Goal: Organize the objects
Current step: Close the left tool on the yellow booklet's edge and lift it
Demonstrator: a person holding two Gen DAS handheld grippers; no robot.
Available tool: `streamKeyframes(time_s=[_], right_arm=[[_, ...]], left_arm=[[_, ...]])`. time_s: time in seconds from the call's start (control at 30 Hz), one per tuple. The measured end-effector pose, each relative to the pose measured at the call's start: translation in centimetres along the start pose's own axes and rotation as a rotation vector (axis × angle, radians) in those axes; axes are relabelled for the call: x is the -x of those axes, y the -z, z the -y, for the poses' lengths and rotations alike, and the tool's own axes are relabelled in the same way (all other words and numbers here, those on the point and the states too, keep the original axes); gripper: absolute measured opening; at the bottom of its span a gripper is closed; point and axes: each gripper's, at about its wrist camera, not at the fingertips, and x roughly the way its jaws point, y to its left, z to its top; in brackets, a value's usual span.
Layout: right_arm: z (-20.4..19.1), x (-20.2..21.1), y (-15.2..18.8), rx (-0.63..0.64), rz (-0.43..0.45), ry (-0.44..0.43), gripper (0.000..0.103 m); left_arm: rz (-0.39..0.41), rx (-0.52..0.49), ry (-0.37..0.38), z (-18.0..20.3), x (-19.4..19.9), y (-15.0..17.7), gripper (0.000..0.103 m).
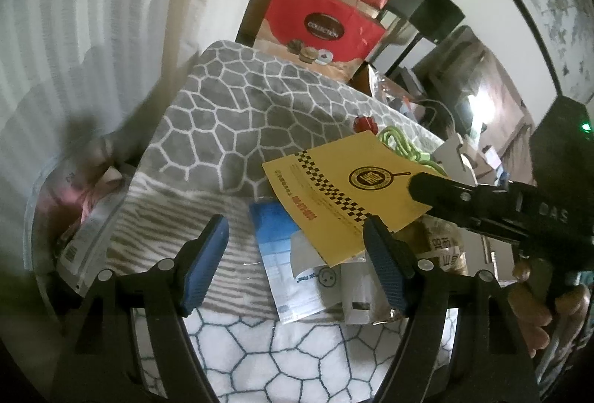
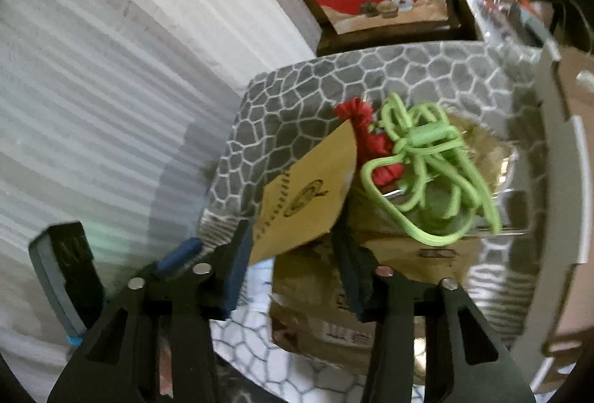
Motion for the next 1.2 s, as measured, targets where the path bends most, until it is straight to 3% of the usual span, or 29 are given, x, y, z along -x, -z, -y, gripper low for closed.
streamKeyframes(time_s=[0.17,0.37,0.6,0.8,1.03,1.1,1.17,1.2], right_arm=[[0.6,-1.6,-0.5,-0.066,-0.025,-0.057,0.017],[-0.5,-1.0,0.0,-0.016,0.018,0.008,0.003],[-0.9,1.4,1.1,0.004,0.030,-0.051,0.002],[0.6,3.2,2.9,0.019,0.009,-0.069,0.002],[3.7,4.3,4.4,-0.011,0.018,0.008,0.003],[3.9,4.2,4.8,0.001,0.005,0.019,0.005],[4.0,4.3,5.2,0.012,0.004,0.029,0.008],[3.8,4.3,5.3,0.021,0.006,0.037,0.009]], left_arm=[[-0.009,-0.010,0.002,0.3,-0.2,0.0,0.072],[-0.027,0.013,0.023,0.2,-0.6,0.1,0.076],[-0.049,0.076,0.147,-0.2,-1.1,0.1,0.083],[-0.106,0.094,0.181,0.2,-2.9,0.1,0.086],[-0.153,0.073,0.201,1.8,-4.0,1.5,0.086],[-0.152,0.058,0.208,2.5,-4.1,1.5,0.078],[-0.152,0.048,0.212,3.0,-4.2,1.5,0.054],[-0.153,0.045,0.217,3.1,-4.3,1.6,0.049]])
